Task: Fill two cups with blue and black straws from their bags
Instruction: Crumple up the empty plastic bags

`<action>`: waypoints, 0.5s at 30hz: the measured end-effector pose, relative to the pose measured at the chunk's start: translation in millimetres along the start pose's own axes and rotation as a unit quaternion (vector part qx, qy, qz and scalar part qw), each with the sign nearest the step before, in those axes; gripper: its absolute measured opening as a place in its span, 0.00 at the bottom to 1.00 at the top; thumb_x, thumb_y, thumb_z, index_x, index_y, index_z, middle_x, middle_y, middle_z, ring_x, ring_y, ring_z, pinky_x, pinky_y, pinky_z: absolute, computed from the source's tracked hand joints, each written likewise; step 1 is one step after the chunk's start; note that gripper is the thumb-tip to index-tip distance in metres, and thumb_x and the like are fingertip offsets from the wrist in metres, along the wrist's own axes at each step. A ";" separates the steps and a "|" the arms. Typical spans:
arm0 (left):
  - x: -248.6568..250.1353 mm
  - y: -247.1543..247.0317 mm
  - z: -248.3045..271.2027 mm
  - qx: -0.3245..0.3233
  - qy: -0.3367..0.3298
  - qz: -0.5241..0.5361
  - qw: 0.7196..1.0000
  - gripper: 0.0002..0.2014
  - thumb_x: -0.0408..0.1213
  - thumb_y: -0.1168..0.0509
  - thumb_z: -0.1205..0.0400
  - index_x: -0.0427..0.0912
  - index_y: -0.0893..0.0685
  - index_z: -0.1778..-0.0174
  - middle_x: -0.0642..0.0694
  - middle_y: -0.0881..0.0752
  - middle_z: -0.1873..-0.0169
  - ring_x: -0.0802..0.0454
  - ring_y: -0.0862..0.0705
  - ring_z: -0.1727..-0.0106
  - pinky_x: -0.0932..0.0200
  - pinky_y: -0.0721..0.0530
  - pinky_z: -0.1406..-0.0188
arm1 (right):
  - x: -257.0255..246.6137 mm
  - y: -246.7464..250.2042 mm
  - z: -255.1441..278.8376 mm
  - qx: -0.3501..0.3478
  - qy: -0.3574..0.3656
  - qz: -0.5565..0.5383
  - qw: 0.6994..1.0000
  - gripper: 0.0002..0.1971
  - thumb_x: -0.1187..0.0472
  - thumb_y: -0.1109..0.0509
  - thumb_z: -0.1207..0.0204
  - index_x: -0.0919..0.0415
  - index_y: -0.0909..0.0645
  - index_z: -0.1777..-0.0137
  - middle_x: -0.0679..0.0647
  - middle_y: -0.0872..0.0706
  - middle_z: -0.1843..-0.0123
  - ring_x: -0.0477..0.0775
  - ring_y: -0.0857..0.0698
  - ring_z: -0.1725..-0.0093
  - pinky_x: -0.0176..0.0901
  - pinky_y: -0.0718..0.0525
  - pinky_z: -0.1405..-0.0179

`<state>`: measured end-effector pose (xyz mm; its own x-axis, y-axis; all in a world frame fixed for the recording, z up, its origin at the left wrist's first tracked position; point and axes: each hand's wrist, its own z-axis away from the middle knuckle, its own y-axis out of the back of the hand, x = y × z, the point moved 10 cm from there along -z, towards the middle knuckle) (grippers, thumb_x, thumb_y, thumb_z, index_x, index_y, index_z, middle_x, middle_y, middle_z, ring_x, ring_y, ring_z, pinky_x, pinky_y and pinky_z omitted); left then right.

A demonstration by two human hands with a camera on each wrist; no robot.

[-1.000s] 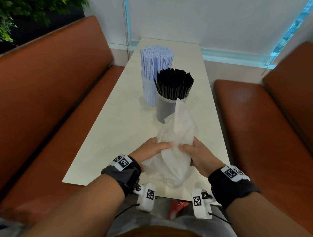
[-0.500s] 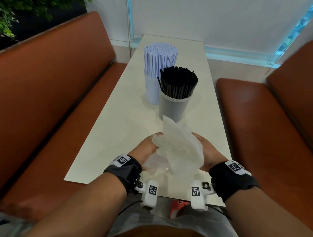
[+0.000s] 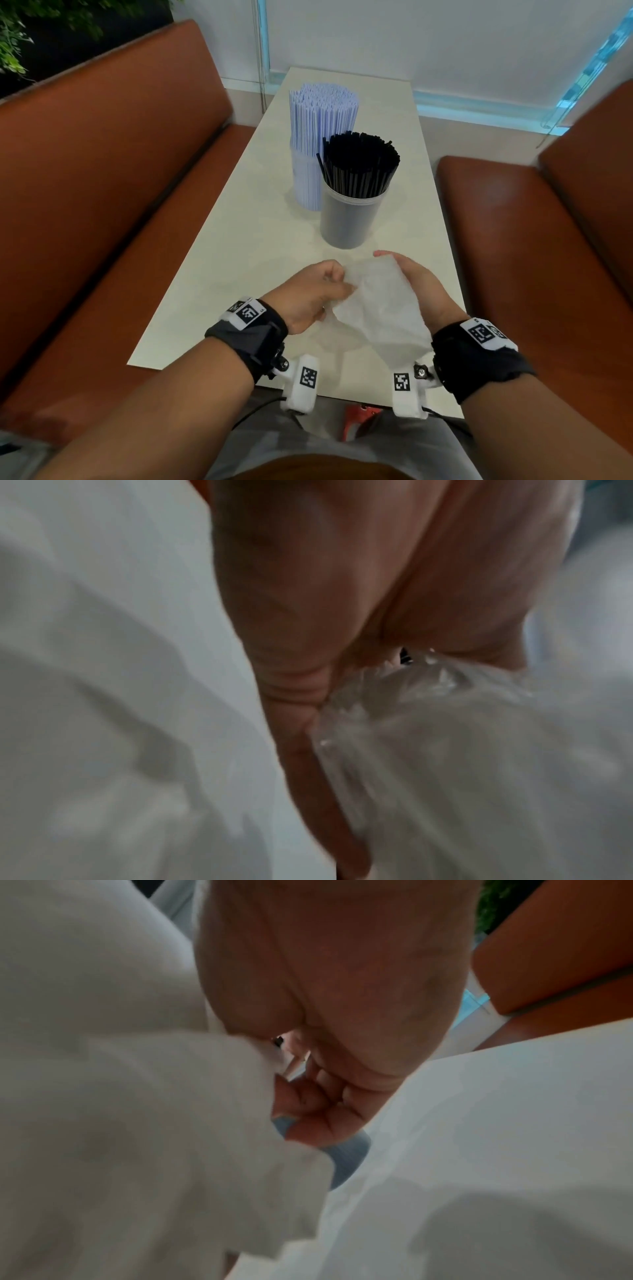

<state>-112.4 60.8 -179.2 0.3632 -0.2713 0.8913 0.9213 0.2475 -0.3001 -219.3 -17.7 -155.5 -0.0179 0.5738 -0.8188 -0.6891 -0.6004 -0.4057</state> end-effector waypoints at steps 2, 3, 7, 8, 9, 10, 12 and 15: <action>13.8 13.4 -3.4 0.058 -0.048 -0.015 0.997 0.18 0.32 0.24 0.28 0.52 0.29 0.67 0.52 0.24 0.71 0.54 0.24 0.73 0.59 0.34 0.74 | 5.8 -16.5 6.7 -0.081 -0.035 -0.028 0.996 0.23 0.50 0.42 0.16 0.68 0.18 0.35 0.63 0.16 0.41 0.61 0.14 0.44 0.47 0.19 0.42; 20.6 18.3 -2.6 0.077 -0.069 -0.014 0.995 0.18 0.29 0.24 0.27 0.51 0.27 0.62 0.50 0.20 0.68 0.54 0.20 0.72 0.59 0.28 0.76 | 8.1 -19.8 8.1 -0.101 -0.027 0.015 0.994 0.25 0.48 0.40 0.16 0.68 0.18 0.31 0.63 0.15 0.38 0.61 0.14 0.40 0.48 0.17 0.42; 27.3 31.5 -1.0 0.148 -0.102 -0.015 0.984 0.36 0.32 0.22 0.31 0.61 0.28 0.31 0.43 0.14 0.42 0.48 0.09 0.47 0.50 0.09 0.51 | 16.9 -15.2 8.5 -0.091 -0.010 0.140 0.986 0.30 0.62 0.24 0.29 0.64 0.22 0.25 0.67 0.15 0.31 0.73 0.17 0.33 0.65 0.20 0.36; 22.6 34.2 -0.6 0.163 -0.094 0.001 0.982 0.40 0.34 0.21 0.30 0.63 0.31 0.26 0.45 0.14 0.39 0.50 0.09 0.46 0.51 0.09 0.51 | 11.9 -12.1 7.1 -0.081 0.010 0.145 0.986 0.31 0.65 0.24 0.30 0.64 0.22 0.25 0.67 0.15 0.31 0.75 0.18 0.31 0.69 0.21 0.33; 16.7 34.2 1.3 0.168 -0.077 0.030 0.982 0.41 0.36 0.20 0.28 0.62 0.32 0.23 0.47 0.14 0.38 0.53 0.09 0.46 0.53 0.10 0.53 | 6.5 -10.6 5.4 -0.070 0.031 0.145 0.986 0.30 0.67 0.24 0.31 0.63 0.22 0.26 0.68 0.15 0.31 0.75 0.18 0.30 0.71 0.22 0.31; 8.7 30.9 1.6 0.149 -0.054 0.071 0.985 0.38 0.41 0.21 0.26 0.59 0.31 0.22 0.48 0.13 0.37 0.53 0.09 0.45 0.51 0.10 0.53 | 1.5 -12.0 6.3 -0.064 0.052 0.145 0.986 0.30 0.68 0.24 0.30 0.64 0.22 0.26 0.69 0.15 0.31 0.75 0.18 0.30 0.72 0.22 0.31; -4.8 11.0 1.6 0.065 -0.005 0.117 0.991 0.32 0.49 0.24 0.23 0.51 0.23 0.23 0.45 0.12 0.35 0.44 0.11 0.37 0.41 0.11 0.49 | -4.3 -14.8 6.3 -0.049 0.082 0.151 0.984 0.27 0.68 0.25 0.28 0.65 0.22 0.27 0.71 0.15 0.32 0.76 0.17 0.31 0.73 0.22 0.32; -11.3 -6.0 3.2 0.039 0.004 0.076 0.996 0.24 0.49 0.27 0.22 0.46 0.16 0.30 0.40 0.10 0.38 0.39 0.11 0.38 0.41 0.10 0.52 | 0.2 -18.9 3.9 -0.029 0.099 0.212 0.972 0.20 0.69 0.26 0.22 0.62 0.19 0.30 0.65 0.11 0.36 0.68 0.13 0.36 0.67 0.15 0.36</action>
<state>-122.4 65.3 -186.4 0.4994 -0.2329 0.8344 0.8419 0.3577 -0.4041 -209.1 -4.0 -146.5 -0.1480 0.1535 -0.9770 -0.6075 -0.7937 -0.0327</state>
